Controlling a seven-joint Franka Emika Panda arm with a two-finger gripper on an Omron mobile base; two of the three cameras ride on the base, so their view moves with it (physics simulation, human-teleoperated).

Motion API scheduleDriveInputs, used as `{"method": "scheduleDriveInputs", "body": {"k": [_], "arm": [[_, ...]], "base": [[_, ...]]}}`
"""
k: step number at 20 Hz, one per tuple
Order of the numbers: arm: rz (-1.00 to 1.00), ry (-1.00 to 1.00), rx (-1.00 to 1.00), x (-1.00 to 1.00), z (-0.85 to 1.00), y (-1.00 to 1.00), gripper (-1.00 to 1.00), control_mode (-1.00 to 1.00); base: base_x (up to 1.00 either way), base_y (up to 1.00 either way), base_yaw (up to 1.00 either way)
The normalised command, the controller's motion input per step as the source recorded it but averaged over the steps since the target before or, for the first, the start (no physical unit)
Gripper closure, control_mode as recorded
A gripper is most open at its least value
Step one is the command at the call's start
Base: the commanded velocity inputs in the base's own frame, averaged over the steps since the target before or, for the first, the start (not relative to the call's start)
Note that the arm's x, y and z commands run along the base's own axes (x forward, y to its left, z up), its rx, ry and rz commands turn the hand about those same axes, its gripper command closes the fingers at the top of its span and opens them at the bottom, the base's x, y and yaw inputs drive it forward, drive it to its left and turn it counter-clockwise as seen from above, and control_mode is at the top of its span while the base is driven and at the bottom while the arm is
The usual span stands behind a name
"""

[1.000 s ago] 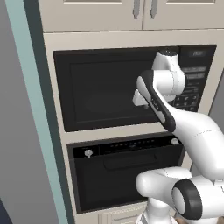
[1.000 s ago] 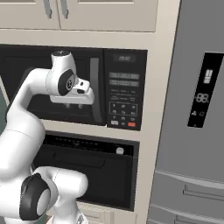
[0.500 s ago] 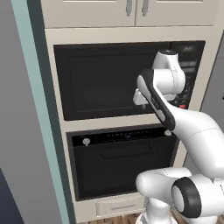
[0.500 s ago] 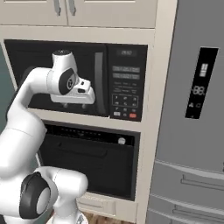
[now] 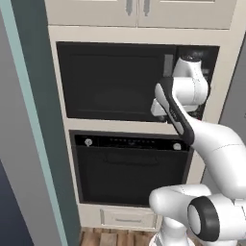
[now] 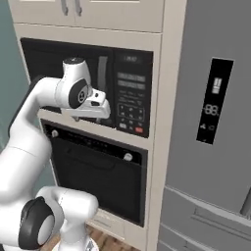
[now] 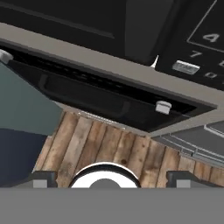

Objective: Take the baked cake out of the oven and place it on the plate for cooling. Then close the oven door.

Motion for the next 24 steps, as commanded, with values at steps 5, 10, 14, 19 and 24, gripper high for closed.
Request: {"method": "scheduleDriveInputs", "body": {"k": [5,10,14,19,24], "arm": [[0.0,0.0,0.0,0.0,0.0,0.0,-1.0,1.0],[0.0,0.0,0.0,0.0,0.0,0.0,-1.0,1.0],[0.0,0.0,0.0,0.0,0.0,0.0,-1.0,1.0],[0.0,0.0,0.0,0.0,0.0,0.0,-1.0,1.0],[0.0,0.0,0.0,0.0,0.0,0.0,-1.0,1.0]], "base": [[-0.35,-0.82,0.54],[-0.34,-0.72,0.51],[-0.22,-0.54,0.47],[-0.02,-0.41,0.3],[-0.01,-0.49,0.21]]}}
